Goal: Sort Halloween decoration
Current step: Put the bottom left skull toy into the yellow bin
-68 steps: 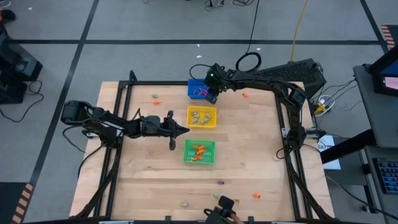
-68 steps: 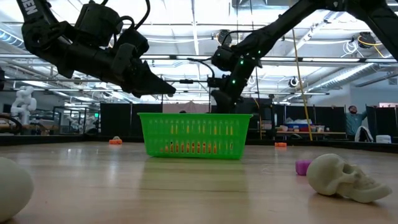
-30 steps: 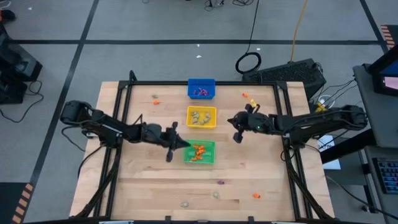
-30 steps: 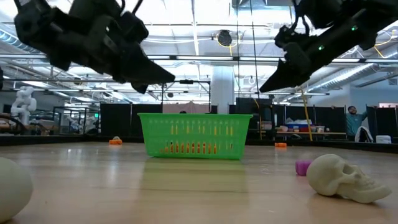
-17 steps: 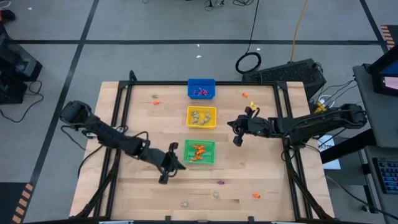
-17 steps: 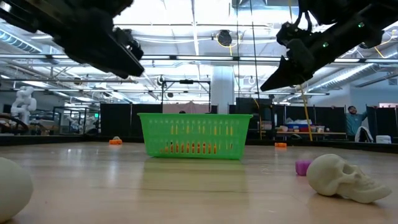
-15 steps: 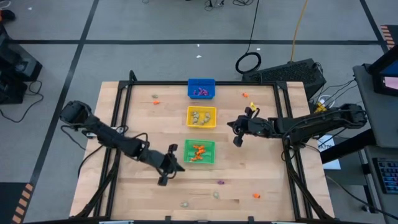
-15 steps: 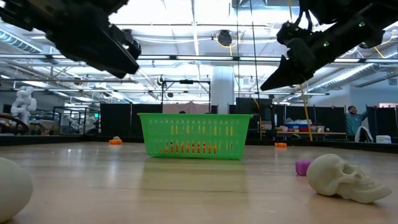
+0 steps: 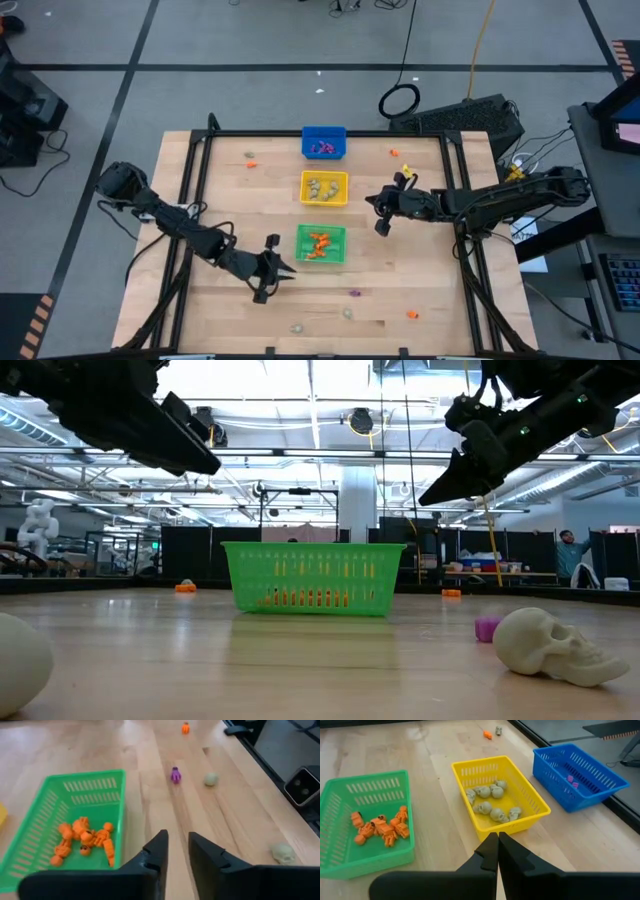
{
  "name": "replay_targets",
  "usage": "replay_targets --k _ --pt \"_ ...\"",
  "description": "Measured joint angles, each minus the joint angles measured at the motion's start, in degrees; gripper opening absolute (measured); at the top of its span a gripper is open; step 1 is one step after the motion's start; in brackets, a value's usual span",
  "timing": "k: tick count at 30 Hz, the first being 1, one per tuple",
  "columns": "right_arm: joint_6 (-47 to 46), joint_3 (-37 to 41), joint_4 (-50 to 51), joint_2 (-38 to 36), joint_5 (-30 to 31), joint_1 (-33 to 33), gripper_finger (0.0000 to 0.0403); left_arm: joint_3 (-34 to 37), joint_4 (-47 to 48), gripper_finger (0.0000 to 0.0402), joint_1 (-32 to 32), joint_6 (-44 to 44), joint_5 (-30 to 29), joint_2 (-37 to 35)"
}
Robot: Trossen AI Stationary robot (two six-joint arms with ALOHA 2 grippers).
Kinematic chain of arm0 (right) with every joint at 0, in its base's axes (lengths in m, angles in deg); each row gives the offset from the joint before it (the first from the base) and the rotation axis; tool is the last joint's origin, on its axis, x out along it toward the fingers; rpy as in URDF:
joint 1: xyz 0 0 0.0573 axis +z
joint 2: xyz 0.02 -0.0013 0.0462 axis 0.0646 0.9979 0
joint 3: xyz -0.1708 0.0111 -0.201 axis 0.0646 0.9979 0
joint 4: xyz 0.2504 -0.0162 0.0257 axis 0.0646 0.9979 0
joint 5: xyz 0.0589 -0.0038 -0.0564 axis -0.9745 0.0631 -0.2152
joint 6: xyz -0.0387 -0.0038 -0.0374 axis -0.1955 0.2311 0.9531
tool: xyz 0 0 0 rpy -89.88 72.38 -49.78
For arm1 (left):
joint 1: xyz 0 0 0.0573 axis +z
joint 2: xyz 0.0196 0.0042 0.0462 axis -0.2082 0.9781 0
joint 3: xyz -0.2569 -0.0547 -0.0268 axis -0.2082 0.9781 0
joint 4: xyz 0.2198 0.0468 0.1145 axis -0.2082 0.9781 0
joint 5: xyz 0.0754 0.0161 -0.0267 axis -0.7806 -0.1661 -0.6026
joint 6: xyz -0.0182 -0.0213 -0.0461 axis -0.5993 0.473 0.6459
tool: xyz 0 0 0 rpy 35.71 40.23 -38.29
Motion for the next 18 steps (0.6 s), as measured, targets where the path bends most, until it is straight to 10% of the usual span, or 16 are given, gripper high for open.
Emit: replay_targets --k 18 --pt "-0.97 0.0 0.02 0.04 1.25 0.04 0.0 -8.17 -0.51 0.0158 -9.62 6.01 -6.51 10.51"
